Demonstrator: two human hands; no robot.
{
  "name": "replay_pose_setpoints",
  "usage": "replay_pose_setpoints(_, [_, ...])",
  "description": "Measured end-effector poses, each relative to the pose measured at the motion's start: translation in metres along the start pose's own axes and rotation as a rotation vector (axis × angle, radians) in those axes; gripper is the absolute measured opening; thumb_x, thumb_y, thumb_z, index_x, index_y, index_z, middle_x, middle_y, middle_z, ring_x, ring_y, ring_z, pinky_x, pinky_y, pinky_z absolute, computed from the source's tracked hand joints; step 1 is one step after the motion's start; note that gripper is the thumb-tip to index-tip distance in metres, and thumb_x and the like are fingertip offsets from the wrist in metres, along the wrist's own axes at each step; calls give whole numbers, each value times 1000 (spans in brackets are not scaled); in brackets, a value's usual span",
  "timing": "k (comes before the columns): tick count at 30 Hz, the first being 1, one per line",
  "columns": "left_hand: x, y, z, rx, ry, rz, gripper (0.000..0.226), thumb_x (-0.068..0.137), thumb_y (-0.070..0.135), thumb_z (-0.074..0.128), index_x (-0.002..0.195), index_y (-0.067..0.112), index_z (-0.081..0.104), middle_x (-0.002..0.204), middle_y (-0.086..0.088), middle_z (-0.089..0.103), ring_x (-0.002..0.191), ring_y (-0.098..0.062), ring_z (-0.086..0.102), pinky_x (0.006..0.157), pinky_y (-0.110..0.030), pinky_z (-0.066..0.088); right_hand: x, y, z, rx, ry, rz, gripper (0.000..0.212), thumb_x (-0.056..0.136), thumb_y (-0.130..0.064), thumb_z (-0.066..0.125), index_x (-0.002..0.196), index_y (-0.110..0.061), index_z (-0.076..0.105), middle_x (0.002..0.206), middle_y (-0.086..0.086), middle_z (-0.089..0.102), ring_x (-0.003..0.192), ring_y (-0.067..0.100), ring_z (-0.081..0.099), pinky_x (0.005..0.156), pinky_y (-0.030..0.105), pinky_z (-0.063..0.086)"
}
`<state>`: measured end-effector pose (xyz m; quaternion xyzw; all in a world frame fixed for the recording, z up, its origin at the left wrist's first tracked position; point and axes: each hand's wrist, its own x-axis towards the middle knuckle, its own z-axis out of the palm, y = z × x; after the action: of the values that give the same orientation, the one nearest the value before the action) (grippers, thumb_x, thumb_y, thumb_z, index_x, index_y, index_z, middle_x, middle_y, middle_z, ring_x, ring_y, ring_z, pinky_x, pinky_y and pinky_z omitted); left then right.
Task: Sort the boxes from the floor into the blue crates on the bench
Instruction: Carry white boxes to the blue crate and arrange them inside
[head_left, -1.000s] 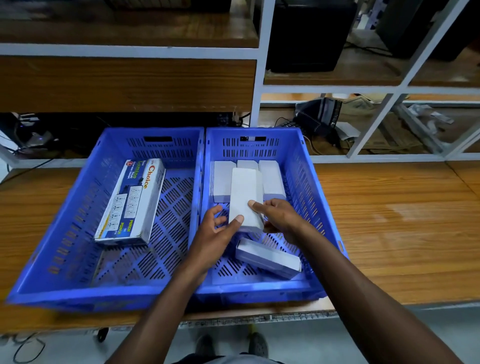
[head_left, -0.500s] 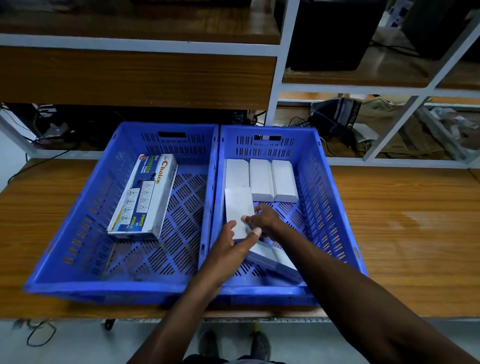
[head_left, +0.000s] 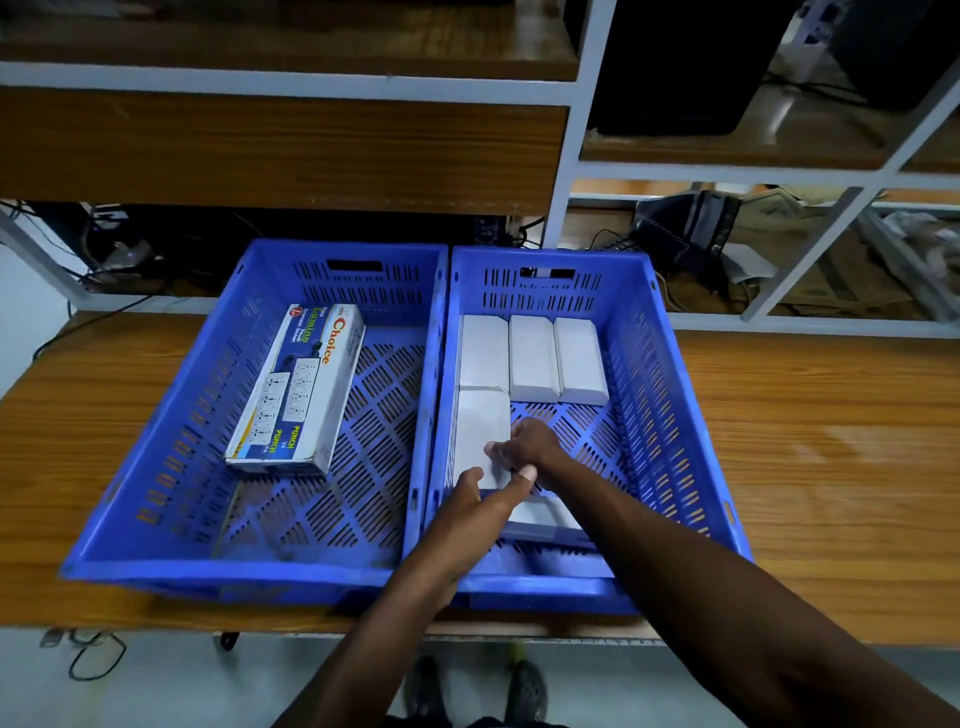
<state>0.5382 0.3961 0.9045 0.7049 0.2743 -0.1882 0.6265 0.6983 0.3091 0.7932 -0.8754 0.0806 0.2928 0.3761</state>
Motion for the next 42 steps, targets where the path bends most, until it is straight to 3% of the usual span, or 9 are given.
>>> replay_pose_setpoints(5, [3,4,2,-39,-31,-77,96,86,68,64,160,20,25,161,2,34,145,-20,38,105,-31,34,1,-5,0,-103,47,-33,29,82,-29,78,83,-16,53,88,7,59,85,23,55,69,31,41])
replay_pose_setpoints(8, [16,6,7,-103,-2,-101,100,66,62,71,149,19,33,140,4,52,119,-19,54,100,-38,46,1,-6,-3,-97,64,-46,6,73,-17,60,70,-13,56,79,12,61,79,27,58,65,32,44])
replay_pose_setpoints(12, [40,5,17,-276,-20,-151,87,57,54,71,134,17,54,124,-6,69,104,-23,68,84,-35,53,-8,-6,-22,-46,-5,-116,12,75,-11,49,74,-10,60,73,13,59,69,26,53,63,35,44])
replay_pose_setpoints(16, [46,4,23,-351,-11,-199,78,62,37,69,132,10,48,124,-16,64,92,-25,63,75,-36,49,-29,1,-60,-199,-81,-215,21,88,-2,52,100,-10,67,85,7,64,73,23,57,59,28,45])
replay_pose_setpoints(19, [48,5,25,-351,20,-225,80,56,32,66,130,9,47,110,-12,56,86,-24,53,74,-35,44,-43,13,-80,-473,-195,-284,22,92,-14,60,113,-20,66,112,5,68,99,24,61,83,30,51])
replay_pose_setpoints(23, [58,9,26,-324,56,-246,85,56,33,67,132,18,31,125,-17,55,109,-31,58,89,-42,46,-66,25,-92,-620,-351,-271,58,86,-48,77,135,-22,59,129,1,65,118,22,61,101,30,47])
replay_pose_setpoints(26, [63,13,28,-305,71,-270,90,55,35,65,136,20,27,132,-20,55,111,-31,59,96,-44,47,-71,34,-92,-676,-346,-261,72,77,-51,85,137,-24,56,134,1,63,121,23,59,101,31,47])
replay_pose_setpoints(32, [66,16,31,-331,118,-245,66,77,29,64,130,16,28,110,-11,50,97,-30,51,82,-41,47,-75,41,-88,-738,-307,-271,72,75,-38,89,136,-22,56,132,5,62,119,25,59,97,35,51])
replay_pose_setpoints(42, [67,15,28,-300,105,-220,63,86,37,66,134,16,30,138,-8,44,116,-29,49,101,-45,45,-75,38,-82,-877,-288,-304,57,72,-29,88,123,-27,64,126,0,67,114,24,62,93,36,53])
